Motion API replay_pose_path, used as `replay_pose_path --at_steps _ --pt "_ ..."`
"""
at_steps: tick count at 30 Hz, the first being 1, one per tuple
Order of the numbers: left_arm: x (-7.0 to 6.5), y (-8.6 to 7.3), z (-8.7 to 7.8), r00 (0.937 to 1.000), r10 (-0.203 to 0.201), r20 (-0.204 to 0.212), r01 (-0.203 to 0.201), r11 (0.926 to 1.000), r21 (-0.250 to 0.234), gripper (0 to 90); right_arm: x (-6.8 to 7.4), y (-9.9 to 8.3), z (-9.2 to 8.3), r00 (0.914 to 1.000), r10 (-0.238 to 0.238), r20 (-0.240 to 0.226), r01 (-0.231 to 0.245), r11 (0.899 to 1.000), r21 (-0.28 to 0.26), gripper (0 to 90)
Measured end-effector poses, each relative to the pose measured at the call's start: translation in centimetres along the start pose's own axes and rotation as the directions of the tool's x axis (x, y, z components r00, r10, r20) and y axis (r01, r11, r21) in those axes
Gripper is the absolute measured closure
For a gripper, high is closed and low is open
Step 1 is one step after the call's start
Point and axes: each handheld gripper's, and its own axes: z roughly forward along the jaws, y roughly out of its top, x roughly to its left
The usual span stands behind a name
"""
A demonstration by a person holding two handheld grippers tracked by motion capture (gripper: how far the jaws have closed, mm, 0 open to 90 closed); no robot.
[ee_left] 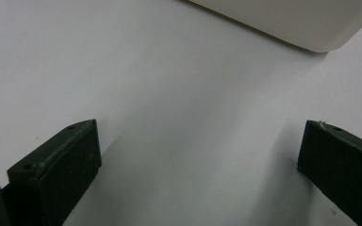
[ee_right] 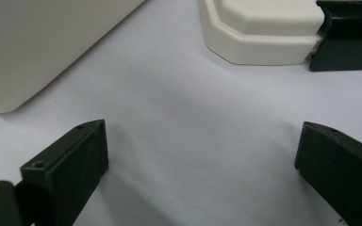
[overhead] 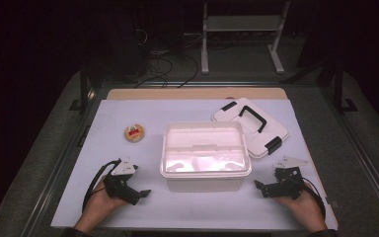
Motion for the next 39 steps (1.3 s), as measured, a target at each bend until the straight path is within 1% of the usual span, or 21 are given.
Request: replay_pose_path --at_steps 11,13,14,15,17,19,20,21,22,23,24,25,26,27,29,32,33,34,36,38,39 --pt "-0.1 0.0 0.0 1.0 -0.003 -0.008 0.003 1.0 0.002 0.0 -0.1 0.2 -0.1 0.9999 -0.007 -0.009 0.007 1.0 0.015 4.6" --pt "-0.1 0.0 -0.1 0.9998 -0.012 -0.016 0.012 0.9999 -0.001 0.3 0.0 0.2 -0.1 0.9999 -0.009 -0.01 0.009 1.0 0.02 5.6" --pt "-0.2 0.0 -0.1 0.9996 -0.018 -0.023 0.018 0.9998 -0.008 2.0 0.0 0.2 -0.2 0.9999 -0.01 -0.011 0.01 1.0 0.021 6.6" --pt "-0.2 0.0 -0.2 0.9996 -0.015 -0.023 0.014 0.9998 -0.014 4.8 0.0 0.3 -0.2 0.9998 -0.012 -0.013 0.012 1.0 0.024 8.7" --pt "-0.2 0.1 -0.5 0.9997 -0.007 -0.022 0.007 0.9999 -0.016 12.2 0.1 0.3 -0.5 0.9996 -0.019 -0.022 0.02 0.999 0.025 15.7" --pt "-0.2 0.2 -0.7 0.9993 -0.005 -0.037 0.005 0.9999 -0.013 16.6 0.2 0.4 -0.7 0.9994 -0.022 -0.028 0.022 0.999 0.031 21.3" --pt "-0.2 0.2 -0.7 0.9993 -0.005 -0.037 0.005 0.9999 -0.013 21.8 0.2 0.4 -0.7 0.9994 -0.022 -0.028 0.022 0.999 0.031 21.3" --pt "-0.2 0.4 -1.0 0.9992 -0.009 -0.04 0.008 0.9996 -0.027 28.1 0.2 0.5 -1.0 0.999 -0.024 -0.039 0.025 0.999 0.029 32.7" --pt "-0.1 0.5 -1.3 0.999 -0.016 -0.042 0.015 0.9993 -0.034 31.0 0.2 0.6 -1.0 0.9985 -0.024 -0.049 0.026 0.999 0.027 36.0" --pt "-0.1 0.7 -1.5 0.9989 -0.028 -0.038 0.026 0.9987 -0.044 35.8 0.2 0.7 -1.1 0.9979 -0.024 -0.06 0.025 0.999 0.024 41.5" --pt "-0.1 0.7 -1.5 0.9989 -0.028 -0.038 0.026 0.9987 -0.044 41.1 0.2 0.7 -1.1 0.9979 -0.024 -0.06 0.025 0.999 0.024 41.5" --pt "0.0 1.0 -1.9 0.9989 -0.032 -0.036 0.03 0.9979 -0.058 46.4 0.2 0.9 -1.4 0.9956 -0.03 -0.089 0.031 0.999 0.014 54.9" --pt "0.0 1.2 -2.0 0.9989 -0.034 -0.033 0.031 0.9974 -0.064 49.2 0.2 0.9 -1.4 0.9943 -0.034 -0.102 0.035 0.999 0.01 58.3" --pt "0.0 1.4 -2.1 0.9988 -0.041 -0.028 0.039 0.9971 -0.066 54.5 0.3 1.1 -1.5 0.9923 -0.038 -0.118 0.039 0.999 0.006 62.6" --pt "0.0 1.8 -2.3 0.9988 -0.046 -0.017 0.045 0.9965 -0.071 67.2 0.6 1.3 -1.5 0.988 -0.06 -0.142 0.062 0.998 0.009 73.5" --pt "0.1 2.8 -2.2 0.9989 -0.048 0.0 0.048 0.9962 -0.073 83.0 1.0 1.8 -1.5 0.9834 -0.084 -0.161 0.085 0.996 -0.001 87.3" --pt "0.2 3.1 -2.1 0.9987 -0.05 0.008 0.051 0.9961 -0.072 87.0 1.0 2.0 -1.5 0.9823 -0.087 -0.166 0.087 0.996 -0.002 89.7" --pt "0.3 3.5 -2.0 0.9985 -0.053 0.011 0.053 0.9962 -0.069 89.7 1.1 2.2 -1.4 0.9817 -0.084 -0.171 0.084 0.996 -0.004 89.8" --pt "0.5 4.2 -1.7 0.9985 -0.055 0.008 0.055 0.9965 -0.063 89.9 1.3 2.7 -1.4 0.9793 -0.095 -0.178 0.095 0.995 -0.012 89.9" --pt "0.6 4.9 -1.3 0.9989 -0.047 0.007 0.047 0.9965 -0.069 89.9 1.4 3.2 -1.4 0.9771 -0.11 -0.182 0.106 0.994 -0.033 89.9" --pt "0.7 5.3 -1.2 0.9991 -0.041 0.004 0.041 0.9967 -0.07 89.9 1.5 3.4 -1.4 0.9768 -0.109 -0.184 0.103 0.994 -0.04 89.9"
